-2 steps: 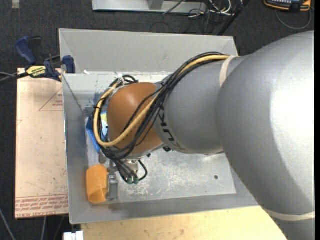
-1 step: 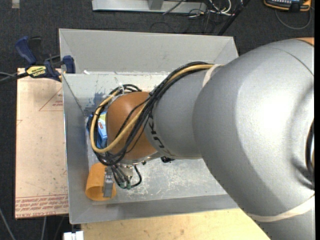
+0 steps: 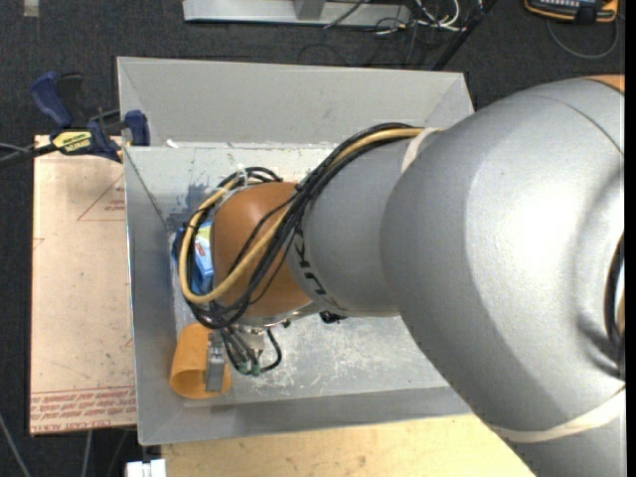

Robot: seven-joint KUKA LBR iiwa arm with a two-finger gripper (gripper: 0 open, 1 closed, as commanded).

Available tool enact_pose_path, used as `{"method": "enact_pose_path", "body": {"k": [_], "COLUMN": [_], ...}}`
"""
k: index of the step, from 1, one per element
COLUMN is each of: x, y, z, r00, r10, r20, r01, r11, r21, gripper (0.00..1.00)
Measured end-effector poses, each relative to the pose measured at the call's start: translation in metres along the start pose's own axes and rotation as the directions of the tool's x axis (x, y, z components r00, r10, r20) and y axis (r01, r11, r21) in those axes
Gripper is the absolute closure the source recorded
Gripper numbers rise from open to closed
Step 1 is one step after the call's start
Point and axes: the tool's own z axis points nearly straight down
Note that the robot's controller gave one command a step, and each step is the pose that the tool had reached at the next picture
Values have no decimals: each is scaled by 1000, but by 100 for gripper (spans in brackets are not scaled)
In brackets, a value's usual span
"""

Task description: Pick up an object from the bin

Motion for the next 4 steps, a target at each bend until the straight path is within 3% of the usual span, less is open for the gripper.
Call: {"method": "enact_pose_path", "body": {"k": [1, 2, 3, 4], "x": [0, -46, -46, -57], "y": [0, 3, 3, 8], "z": [0, 3, 3, -158], "r00": [1000, 993, 993, 996], "r10": [0, -115, -115, -84], "r20": [0, 15, 15, 24], "r01": [0, 115, 116, 84], "r11": [1000, 993, 993, 996], "r21": [0, -4, -4, -9], "gripper": [100, 100, 100, 100]}}
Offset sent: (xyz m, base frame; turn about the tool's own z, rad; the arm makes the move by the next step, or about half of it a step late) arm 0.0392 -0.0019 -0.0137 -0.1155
